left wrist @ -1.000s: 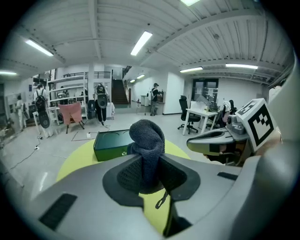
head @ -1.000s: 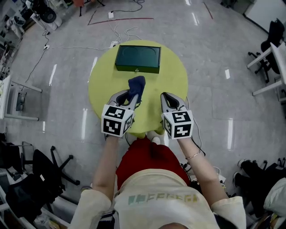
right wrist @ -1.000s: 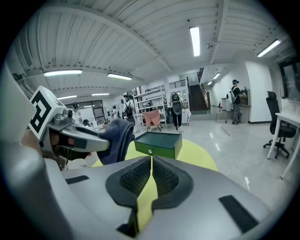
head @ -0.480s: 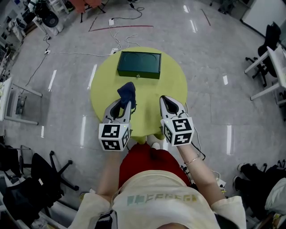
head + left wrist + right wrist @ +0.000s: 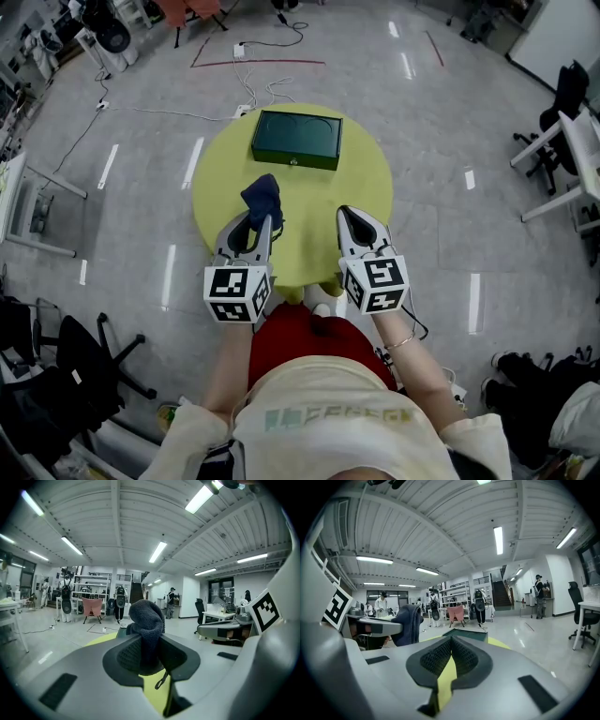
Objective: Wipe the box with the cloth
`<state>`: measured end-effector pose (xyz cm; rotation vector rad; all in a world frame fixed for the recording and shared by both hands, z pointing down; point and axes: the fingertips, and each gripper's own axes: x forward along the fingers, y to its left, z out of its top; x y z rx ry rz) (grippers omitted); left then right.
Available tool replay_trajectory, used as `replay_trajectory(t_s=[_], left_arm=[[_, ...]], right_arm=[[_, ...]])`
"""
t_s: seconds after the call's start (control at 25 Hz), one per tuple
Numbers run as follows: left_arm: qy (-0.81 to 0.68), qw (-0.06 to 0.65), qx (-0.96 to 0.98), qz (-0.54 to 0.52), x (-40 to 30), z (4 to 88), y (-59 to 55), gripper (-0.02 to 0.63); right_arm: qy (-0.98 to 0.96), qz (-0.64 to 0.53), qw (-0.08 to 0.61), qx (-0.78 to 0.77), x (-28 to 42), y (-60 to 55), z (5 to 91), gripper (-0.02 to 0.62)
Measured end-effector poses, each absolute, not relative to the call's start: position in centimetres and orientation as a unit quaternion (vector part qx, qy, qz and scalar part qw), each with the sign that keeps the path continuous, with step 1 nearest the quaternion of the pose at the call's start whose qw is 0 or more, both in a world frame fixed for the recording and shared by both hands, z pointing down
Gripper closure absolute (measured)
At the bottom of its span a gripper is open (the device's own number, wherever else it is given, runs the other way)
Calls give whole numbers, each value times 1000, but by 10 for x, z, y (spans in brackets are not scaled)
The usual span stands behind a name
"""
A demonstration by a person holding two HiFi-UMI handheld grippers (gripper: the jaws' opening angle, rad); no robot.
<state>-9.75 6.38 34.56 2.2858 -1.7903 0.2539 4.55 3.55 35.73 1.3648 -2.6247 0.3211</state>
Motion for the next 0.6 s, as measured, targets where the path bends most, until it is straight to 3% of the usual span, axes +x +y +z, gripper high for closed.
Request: replay_trajectory(t_s=[0.6], left_arm=[[-626,94,771,66,-93,325,86,514]], right_arm=[[-885,98,55,452,54,54,337,558]])
